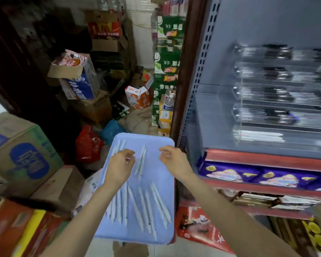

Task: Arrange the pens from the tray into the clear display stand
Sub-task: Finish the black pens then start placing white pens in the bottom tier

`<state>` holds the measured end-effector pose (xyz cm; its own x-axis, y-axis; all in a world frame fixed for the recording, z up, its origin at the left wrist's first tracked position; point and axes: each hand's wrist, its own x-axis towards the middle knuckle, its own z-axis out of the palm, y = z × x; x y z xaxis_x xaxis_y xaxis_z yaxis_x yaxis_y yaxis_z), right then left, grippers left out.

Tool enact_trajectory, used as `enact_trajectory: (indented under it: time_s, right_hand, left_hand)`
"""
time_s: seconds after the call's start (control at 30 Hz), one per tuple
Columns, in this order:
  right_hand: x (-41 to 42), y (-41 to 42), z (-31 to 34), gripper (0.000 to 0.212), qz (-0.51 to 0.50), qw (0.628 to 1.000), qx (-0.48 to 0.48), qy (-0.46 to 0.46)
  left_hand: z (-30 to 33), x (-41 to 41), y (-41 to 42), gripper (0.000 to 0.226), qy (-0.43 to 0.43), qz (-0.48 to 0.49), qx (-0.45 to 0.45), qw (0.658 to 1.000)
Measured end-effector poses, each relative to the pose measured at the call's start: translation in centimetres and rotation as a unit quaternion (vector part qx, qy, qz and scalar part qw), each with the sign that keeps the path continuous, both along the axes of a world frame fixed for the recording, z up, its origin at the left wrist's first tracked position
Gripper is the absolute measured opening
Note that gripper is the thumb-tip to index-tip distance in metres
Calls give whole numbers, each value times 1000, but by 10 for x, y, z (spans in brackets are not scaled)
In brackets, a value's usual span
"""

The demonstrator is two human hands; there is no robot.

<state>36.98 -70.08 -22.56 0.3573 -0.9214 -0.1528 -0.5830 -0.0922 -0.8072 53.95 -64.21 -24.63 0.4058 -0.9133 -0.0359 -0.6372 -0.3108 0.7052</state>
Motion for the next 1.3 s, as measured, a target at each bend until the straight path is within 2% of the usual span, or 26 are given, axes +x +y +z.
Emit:
enact_trajectory:
  time_s: [0.1,0.23,0.4,0.5,0.6,0.67,0.73,0.83,0.9,0.97,1.07,1.13,1.2,1.3]
  right_hand:
    - [43,-1,-38,38,-18,997,40,58]
    - [84,-9,-65,51,-52,986,91,130]
    - [117,-21,-79,52,-83,968,94,217]
    - [127,-25,-83,47,-103,962,99,232]
    - [128,-31,-84,28,-109,960,108,233]
    - [127,-35,-83,40,-113,960,115,231]
    - [125,-40,-82,39,-127,961,139,200]
    - [120,-42,-74,31,-169,960,213,65]
    - [113,-39,-60,28,-170,959,224,-43]
    - [102,-32,-38,20,-157,949,223,-156]
    - [77,-24,-4,8,-136,934,207,-258]
    - [59,-21,13,6,-135,928,188,-293]
    - [39,-21,29,16,-136,925,170,-313]
    - [4,-22,52,12,-126,935,130,-305]
  left_hand:
    - [-27,47,-2,27,-54,-21,58,997]
    - [-48,80,-17,14,-112,-63,120,984]
    - [-59,86,-38,22,-198,-74,171,962]
    - [-66,83,-48,25,-247,-61,183,950]
    - [-69,81,-56,23,-237,-58,186,952]
    - [-68,78,-61,22,-200,-65,193,958]
    - [-65,77,-64,18,-142,-72,171,972]
    - [-60,75,-60,27,5,-104,101,989]
    - [-52,70,-54,21,137,-100,74,983]
    - [-41,64,-48,16,208,-97,41,972]
    - [-17,49,-47,13,177,-114,17,977]
    - [3,35,-49,17,203,-142,-14,969]
    - [24,18,-52,18,216,-193,-49,956]
    - [50,-13,-59,14,203,-232,-69,949]
